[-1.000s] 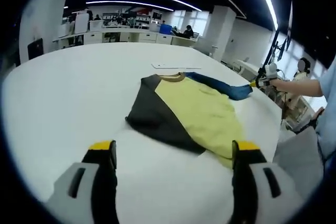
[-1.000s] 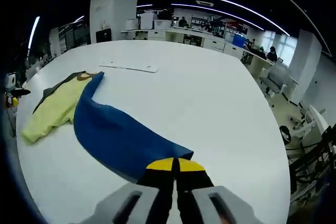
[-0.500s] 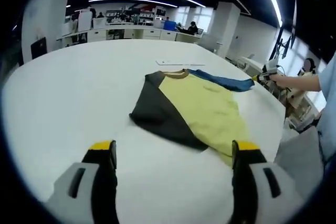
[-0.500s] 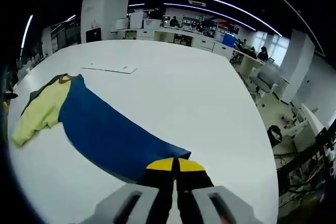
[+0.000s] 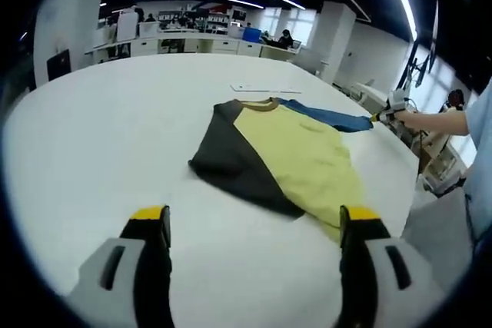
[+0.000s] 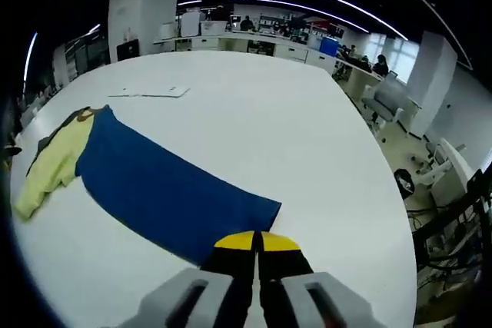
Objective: Fold the garment on the visible template until the final outline fits inside the template.
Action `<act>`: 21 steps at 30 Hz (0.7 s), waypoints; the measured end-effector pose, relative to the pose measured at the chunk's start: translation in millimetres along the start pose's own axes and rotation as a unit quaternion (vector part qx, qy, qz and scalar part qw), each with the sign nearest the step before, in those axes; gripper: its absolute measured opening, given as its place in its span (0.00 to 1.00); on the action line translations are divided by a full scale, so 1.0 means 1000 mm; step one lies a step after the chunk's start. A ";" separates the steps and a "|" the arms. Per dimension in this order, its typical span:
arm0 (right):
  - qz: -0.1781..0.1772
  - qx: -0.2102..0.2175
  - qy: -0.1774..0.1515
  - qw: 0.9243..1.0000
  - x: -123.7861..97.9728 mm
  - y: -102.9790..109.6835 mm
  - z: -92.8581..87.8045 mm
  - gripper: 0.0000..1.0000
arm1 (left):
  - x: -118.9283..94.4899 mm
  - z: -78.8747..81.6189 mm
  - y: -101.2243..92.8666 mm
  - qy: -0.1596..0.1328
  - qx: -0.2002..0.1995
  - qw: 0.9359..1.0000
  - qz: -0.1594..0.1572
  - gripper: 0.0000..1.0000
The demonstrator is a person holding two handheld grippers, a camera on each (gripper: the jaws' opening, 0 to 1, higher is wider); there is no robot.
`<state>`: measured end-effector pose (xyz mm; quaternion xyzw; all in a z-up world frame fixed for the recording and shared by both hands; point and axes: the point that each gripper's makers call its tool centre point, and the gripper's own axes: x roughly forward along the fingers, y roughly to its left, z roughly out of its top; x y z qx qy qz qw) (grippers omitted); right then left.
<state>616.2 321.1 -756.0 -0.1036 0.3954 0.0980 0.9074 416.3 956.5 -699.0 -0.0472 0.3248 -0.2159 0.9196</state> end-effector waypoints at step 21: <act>0.013 0.002 0.014 1.000 -0.017 0.025 -0.016 0.16 | 0.004 0.002 -0.004 -0.006 -0.001 1.000 -0.013 0.88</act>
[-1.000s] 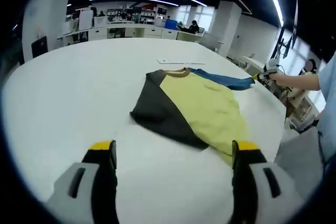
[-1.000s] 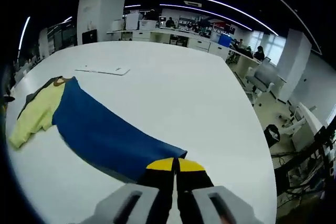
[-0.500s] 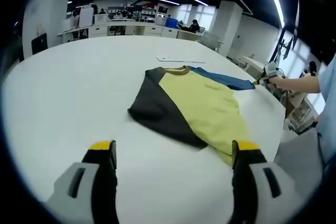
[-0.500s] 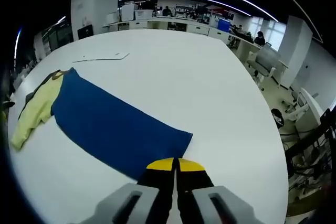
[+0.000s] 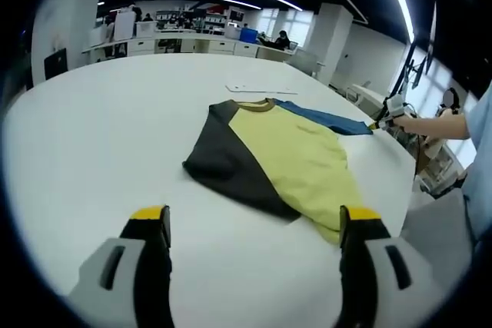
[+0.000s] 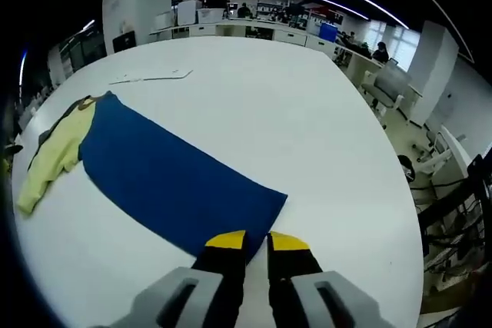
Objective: Fold the garment on the visible template until the final outline fits inside the template.
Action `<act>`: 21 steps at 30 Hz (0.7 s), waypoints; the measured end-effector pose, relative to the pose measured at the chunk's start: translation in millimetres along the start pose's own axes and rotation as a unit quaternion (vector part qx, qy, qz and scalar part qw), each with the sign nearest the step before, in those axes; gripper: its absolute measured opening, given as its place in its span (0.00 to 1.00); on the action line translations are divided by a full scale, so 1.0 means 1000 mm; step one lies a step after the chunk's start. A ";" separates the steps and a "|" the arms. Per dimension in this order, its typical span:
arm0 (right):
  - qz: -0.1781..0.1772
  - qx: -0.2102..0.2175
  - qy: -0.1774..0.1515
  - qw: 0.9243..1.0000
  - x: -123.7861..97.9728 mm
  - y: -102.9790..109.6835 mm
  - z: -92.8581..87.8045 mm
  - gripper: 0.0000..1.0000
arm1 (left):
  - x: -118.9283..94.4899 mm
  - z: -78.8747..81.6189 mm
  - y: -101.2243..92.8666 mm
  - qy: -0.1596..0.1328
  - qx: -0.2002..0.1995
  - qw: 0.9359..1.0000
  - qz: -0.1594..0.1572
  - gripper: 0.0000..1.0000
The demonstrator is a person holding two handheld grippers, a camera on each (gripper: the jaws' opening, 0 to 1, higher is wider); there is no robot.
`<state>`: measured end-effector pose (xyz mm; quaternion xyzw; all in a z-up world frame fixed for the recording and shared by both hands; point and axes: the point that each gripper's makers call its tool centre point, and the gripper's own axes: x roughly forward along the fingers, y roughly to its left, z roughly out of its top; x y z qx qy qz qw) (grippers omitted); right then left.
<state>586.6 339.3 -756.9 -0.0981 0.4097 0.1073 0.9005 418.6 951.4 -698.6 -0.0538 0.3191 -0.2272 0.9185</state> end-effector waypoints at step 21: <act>0.121 -0.058 -0.118 0.984 -0.065 0.113 0.018 0.95 | 0.004 -0.004 -0.012 -0.009 0.019 1.000 -0.017 0.87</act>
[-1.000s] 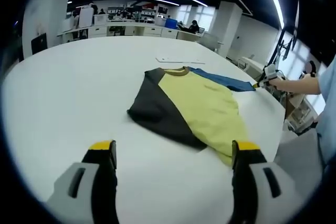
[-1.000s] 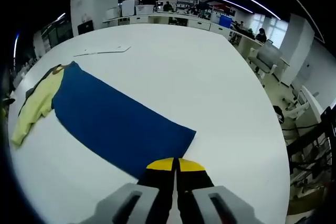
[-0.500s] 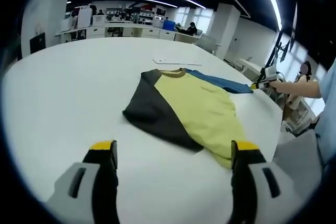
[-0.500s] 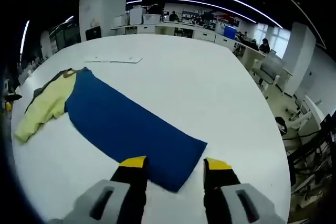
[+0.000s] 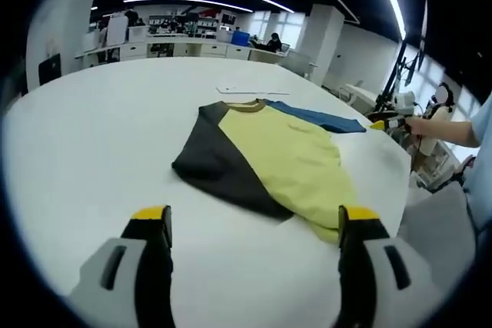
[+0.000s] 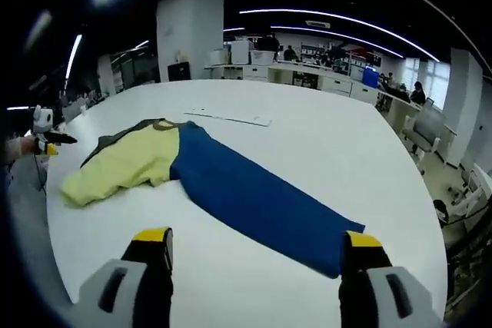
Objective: Fold the garment on the visible template until the final outline fits inside the template.
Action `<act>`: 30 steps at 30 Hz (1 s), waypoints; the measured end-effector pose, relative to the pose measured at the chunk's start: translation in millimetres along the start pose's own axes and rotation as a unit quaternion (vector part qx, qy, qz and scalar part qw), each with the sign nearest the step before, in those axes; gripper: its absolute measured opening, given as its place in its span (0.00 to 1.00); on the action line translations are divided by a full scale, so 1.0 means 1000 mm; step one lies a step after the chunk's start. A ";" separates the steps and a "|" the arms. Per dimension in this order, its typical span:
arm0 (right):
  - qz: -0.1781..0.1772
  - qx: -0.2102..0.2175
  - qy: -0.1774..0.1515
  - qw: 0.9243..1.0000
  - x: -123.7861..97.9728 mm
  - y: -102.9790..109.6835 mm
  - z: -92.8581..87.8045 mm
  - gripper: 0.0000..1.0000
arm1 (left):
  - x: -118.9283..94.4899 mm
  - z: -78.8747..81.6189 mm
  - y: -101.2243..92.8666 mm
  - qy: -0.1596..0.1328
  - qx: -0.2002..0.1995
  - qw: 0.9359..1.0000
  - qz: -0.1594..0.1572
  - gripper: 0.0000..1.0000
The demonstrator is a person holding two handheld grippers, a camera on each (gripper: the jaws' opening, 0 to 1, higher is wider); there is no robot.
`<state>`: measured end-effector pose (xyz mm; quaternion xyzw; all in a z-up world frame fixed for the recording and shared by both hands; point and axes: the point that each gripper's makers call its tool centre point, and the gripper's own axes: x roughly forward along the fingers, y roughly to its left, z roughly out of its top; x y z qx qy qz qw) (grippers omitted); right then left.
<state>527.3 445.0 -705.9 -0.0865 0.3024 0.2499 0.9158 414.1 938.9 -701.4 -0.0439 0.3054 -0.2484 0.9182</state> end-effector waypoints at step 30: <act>0.068 -0.080 0.008 0.994 -0.011 0.092 0.017 0.96 | 0.000 -0.001 -0.014 -0.026 0.082 0.996 0.015 0.87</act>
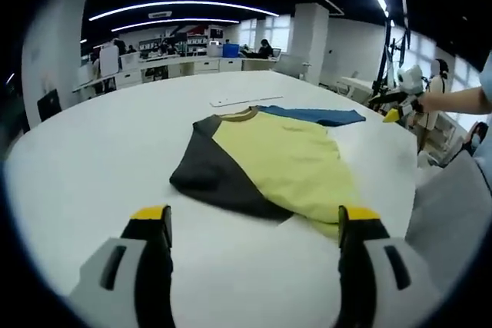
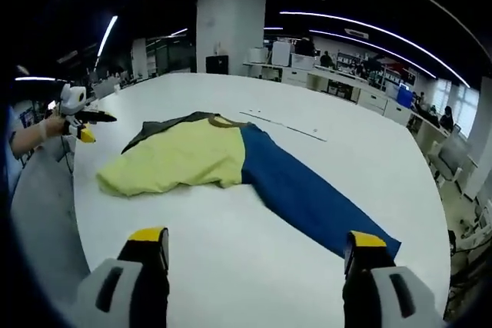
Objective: Fold the garment on the visible template until the final outline fits inside the template.
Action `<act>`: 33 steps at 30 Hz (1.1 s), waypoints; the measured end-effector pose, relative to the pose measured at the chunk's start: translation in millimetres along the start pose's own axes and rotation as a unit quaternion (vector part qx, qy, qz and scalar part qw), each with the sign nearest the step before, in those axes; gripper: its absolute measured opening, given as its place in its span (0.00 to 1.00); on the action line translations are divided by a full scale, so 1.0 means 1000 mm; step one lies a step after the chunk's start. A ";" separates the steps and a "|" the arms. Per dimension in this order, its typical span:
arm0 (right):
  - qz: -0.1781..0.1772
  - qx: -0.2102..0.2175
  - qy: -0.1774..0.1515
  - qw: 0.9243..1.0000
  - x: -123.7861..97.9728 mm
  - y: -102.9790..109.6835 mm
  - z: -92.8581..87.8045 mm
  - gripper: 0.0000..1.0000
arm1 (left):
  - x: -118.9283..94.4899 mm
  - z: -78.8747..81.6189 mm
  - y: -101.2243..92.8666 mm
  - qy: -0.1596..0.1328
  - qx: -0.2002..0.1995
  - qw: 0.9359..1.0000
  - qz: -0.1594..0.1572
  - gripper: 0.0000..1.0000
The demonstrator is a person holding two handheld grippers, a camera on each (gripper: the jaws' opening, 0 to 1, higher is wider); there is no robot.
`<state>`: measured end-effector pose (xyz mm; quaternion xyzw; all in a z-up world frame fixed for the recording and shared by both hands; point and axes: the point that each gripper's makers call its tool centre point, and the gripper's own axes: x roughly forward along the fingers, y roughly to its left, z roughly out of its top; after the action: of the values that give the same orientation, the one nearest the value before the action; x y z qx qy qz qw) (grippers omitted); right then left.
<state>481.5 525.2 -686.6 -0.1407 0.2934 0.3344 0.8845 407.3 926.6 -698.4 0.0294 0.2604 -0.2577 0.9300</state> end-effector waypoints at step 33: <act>0.221 -0.202 -0.021 0.954 0.070 0.214 0.073 0.80 | -0.020 -0.008 -0.006 0.003 0.017 1.000 -0.005 0.86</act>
<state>410.6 750.9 -683.4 -0.2413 0.2252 0.5769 0.7472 386.1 931.8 -694.6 0.0449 0.2587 -0.2664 0.9274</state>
